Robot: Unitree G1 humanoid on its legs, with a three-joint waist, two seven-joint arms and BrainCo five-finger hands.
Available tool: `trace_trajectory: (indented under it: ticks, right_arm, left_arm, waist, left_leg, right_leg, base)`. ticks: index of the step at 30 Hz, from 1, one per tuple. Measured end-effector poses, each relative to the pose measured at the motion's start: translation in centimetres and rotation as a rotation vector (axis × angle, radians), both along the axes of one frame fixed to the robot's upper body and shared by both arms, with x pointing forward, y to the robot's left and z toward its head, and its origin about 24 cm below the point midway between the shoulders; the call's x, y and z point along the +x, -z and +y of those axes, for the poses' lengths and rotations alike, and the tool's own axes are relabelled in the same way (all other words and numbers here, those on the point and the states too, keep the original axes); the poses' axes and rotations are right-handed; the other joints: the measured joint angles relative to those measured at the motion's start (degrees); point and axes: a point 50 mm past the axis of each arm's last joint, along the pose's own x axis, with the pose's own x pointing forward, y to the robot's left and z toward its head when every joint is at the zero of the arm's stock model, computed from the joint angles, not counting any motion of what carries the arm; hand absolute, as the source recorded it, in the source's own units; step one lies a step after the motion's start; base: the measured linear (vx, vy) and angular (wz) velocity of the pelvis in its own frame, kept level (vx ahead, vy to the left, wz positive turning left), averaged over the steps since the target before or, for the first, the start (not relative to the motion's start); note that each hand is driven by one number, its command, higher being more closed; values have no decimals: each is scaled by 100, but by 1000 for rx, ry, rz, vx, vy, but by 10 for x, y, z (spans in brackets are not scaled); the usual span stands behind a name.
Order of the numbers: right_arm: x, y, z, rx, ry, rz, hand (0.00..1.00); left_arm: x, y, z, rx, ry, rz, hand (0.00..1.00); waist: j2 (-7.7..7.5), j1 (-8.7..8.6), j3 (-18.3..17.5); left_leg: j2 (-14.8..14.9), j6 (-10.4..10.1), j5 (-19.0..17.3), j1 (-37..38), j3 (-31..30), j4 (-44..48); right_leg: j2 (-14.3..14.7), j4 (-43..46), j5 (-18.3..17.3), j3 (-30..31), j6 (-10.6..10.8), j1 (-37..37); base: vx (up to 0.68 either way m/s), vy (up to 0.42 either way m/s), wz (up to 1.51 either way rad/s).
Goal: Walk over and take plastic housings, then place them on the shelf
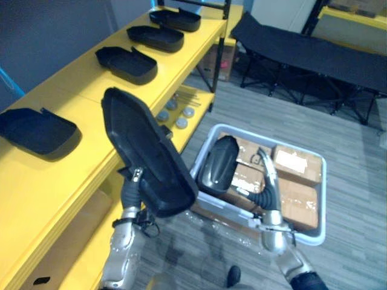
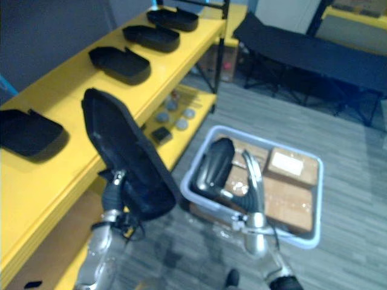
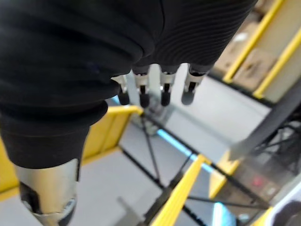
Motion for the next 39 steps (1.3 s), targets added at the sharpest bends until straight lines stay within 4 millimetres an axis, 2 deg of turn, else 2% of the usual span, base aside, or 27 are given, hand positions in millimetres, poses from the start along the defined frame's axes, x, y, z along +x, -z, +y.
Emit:
trace_trajectory:
  ticks: [3,6,8,9,10,11,12,13,14,17,19,20,22,25,26,29,30,31,33,35,37,39]
  right_arm:
    - [-11,11,-9,41,49,62,0]
    - [-17,18,-4,103,45,112,0]
    - [-18,21,-3,128,45,132,0]
    - [-19,23,-2,149,46,146,0]
    - [-19,23,-2,160,52,155,0]
    - [-19,24,-2,164,56,161,0]
    - [-19,25,-3,163,64,166,0]
    - [-19,26,-4,159,72,175,0]
    - [-19,28,-5,150,78,192,0]
    - [-16,31,8,162,49,197,0]
    - [-10,29,15,149,28,181,0]
    - [-7,25,16,141,18,166,0]
    - [-2,21,18,136,7,148,0]
    - [-2,22,17,140,16,155,0]
    - [-3,23,15,141,30,162,0]
    - [-14,33,0,132,119,211,0]
    - [-20,36,-6,137,160,215,0]
    - [-27,40,-11,149,203,223,0]
    - [-33,43,-18,150,242,234,0]
    - [-34,41,-25,150,268,220,0]
    - [-34,42,-28,135,242,245,0]
    - [-37,46,-27,124,216,278,0]
  left_arm:
    - [-8,4,9,-2,-112,28,100]
    - [-17,3,23,15,-210,42,100]
    - [-23,3,28,48,-244,56,100]
    - [-27,5,31,69,-259,66,100]
    - [-32,7,35,83,-276,84,100]
    - [-36,9,37,85,-284,95,100]
    - [-40,12,40,84,-298,113,100]
    - [-42,13,41,83,-306,120,100]
    - [-47,13,45,86,-327,127,100]
    - [-61,10,59,98,-398,130,100]
    - [-71,15,64,109,-422,167,100]
    - [-79,19,67,113,-438,199,100]
    - [-88,23,69,111,-454,232,100]
    - [-84,21,66,110,-421,207,100]
    - [-81,19,65,110,-408,193,100]
    - [-62,9,58,107,-329,107,100]
    - [-54,4,56,115,-300,69,100]
    - [-46,1,54,136,-273,36,100]
    - [-37,0,56,185,-261,33,100]
    - [-38,4,54,182,-276,59,100]
    - [-43,9,51,201,-291,101,100]
    - [-47,11,50,201,-294,113,100]
  waist:
    - [126,-47,-40]
    - [126,-143,-47]
    - [150,-148,-62]
    - [159,-128,-80]
    - [162,-121,-80]
    - [153,-118,-81]
    - [221,-120,-103]
    - [230,-112,-106]
    - [257,30,-123]
    - [55,183,-89]
    - [10,247,-73]
    - [9,332,-71]
    - [2,353,-69]
    - [-26,311,-51]
    - [-47,292,-30]
    - [-56,146,15]
    - [12,51,47]
    - [-43,-100,71]
    - [-209,-148,138]
    - [-102,-139,205]
    - [68,-142,329]
    - [149,-145,326]
  left_leg:
    - [-22,87,59,5,-21,-135]
    - [-121,212,312,-4,30,-288]
    - [-142,387,468,-22,359,-428]
    - [-108,520,542,-26,739,-514]
    - [-7,564,587,-71,1097,-489]
    - [39,563,640,-149,1255,-448]
    - [82,412,767,-268,1467,-334]
    - [43,328,825,-324,1493,-295]
    - [-67,373,898,-329,1470,-306]
    - [-347,437,1170,-311,1023,-639]
    - [-406,429,1276,-303,924,-795]
    - [-417,424,1297,-313,928,-850]
    - [-428,415,1320,-323,893,-890]
    - [-481,388,1382,-419,640,-866]
    - [-505,382,1416,-425,551,-880]
    - [-586,384,1596,-426,-151,-971]
    - [-578,377,1716,-413,-443,-1152]
    - [-604,391,1896,-429,-837,-1359]
    - [-796,285,2081,-444,-1087,-1455]
    - [-803,267,2112,-595,-1085,-1281]
    - [-758,244,2127,-620,-953,-1156]
    - [-678,249,2109,-620,-881,-1133]
  right_leg:
    - [-48,-4,-32,-293,2,138]
    - [-195,4,-175,-808,33,418]
    - [-304,39,-298,-1244,37,607]
    - [-392,119,-353,-1566,68,709]
    - [-459,166,-380,-1867,88,838]
    - [-497,184,-382,-2040,101,885]
    - [-571,257,-381,-2378,114,1028]
    - [-618,311,-377,-2469,140,1066]
    - [-715,389,-416,-2541,113,1136]
    - [-771,523,-834,-2524,-115,1224]
    - [-784,620,-937,-2503,-122,1215]
    - [-792,623,-939,-2497,-121,1212]
    - [-784,623,-947,-2499,-108,1218]
    - [-773,727,-1003,-2516,-82,1241]
    - [-771,789,-1005,-2441,-73,1244]
    - [-740,1544,-1020,-1285,-103,1131]
    - [-630,1993,-1324,-624,-350,950]
    - [-268,2068,-1823,52,-479,880]
    - [-52,2034,-2163,405,-665,858]
    - [19,1917,-2170,493,-562,868]
    - [43,1810,-2303,519,-328,969]
    - [116,1801,-2377,596,-208,974]
  base:
    - [-27,-5,40]
    - [-40,-23,85]
    - [-47,-20,124]
    - [-52,-5,136]
    - [-52,-2,139]
    - [-14,44,148]
    - [-2,78,122]
    - [7,142,125]
    - [-5,135,88]
    - [-17,71,93]
    - [-42,13,44]
    - [-39,0,17]
    - [-20,-14,8]
    - [32,-14,35]
    - [80,96,82]
    - [66,288,120]
    - [-37,231,145]
    - [-68,139,152]
    - [-97,-44,101]
    - [-121,-42,19]
    - [-180,-54,-16]
    - [-176,-73,-9]
